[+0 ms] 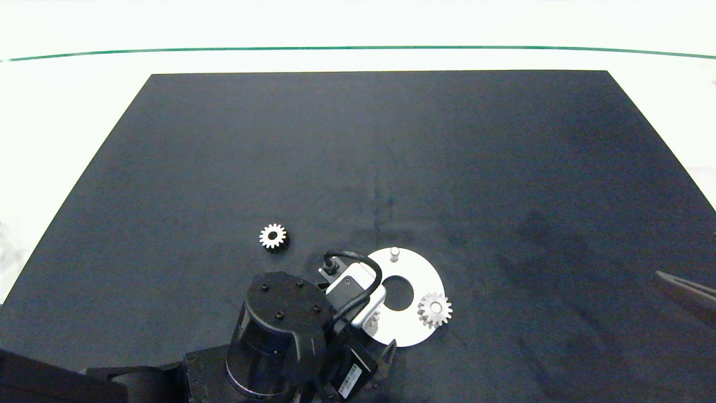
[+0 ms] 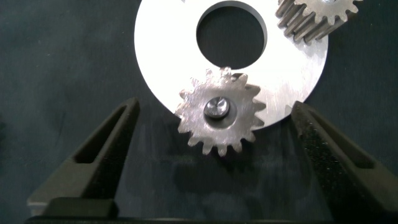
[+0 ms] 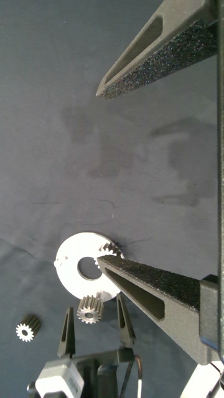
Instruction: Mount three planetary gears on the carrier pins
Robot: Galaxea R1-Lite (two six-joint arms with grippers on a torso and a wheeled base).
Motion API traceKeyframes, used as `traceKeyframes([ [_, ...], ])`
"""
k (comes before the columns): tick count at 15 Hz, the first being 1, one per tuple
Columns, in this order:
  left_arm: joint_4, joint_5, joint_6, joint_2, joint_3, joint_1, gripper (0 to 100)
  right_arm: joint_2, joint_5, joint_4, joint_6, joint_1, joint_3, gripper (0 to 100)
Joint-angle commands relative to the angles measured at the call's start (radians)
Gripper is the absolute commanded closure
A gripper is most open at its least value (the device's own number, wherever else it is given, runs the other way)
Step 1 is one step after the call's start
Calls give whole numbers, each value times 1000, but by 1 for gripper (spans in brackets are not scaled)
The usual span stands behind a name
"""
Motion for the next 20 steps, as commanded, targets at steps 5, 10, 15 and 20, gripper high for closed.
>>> traceKeyframes([
  [5,160,2,-19,-233,3,4,0,4,-2,-1,8,0,1,0],
  [10,235,2,-27,-268,-85,9,0,9,-4,-1,10,0,-4,0],
  [15,229,2,-27,-223,-88,14,0,7,-4,-1,10,0,-5,0],
  [20,219,4,-24,-188,-89,32,0,6,-5,-1,10,0,-5,0],
])
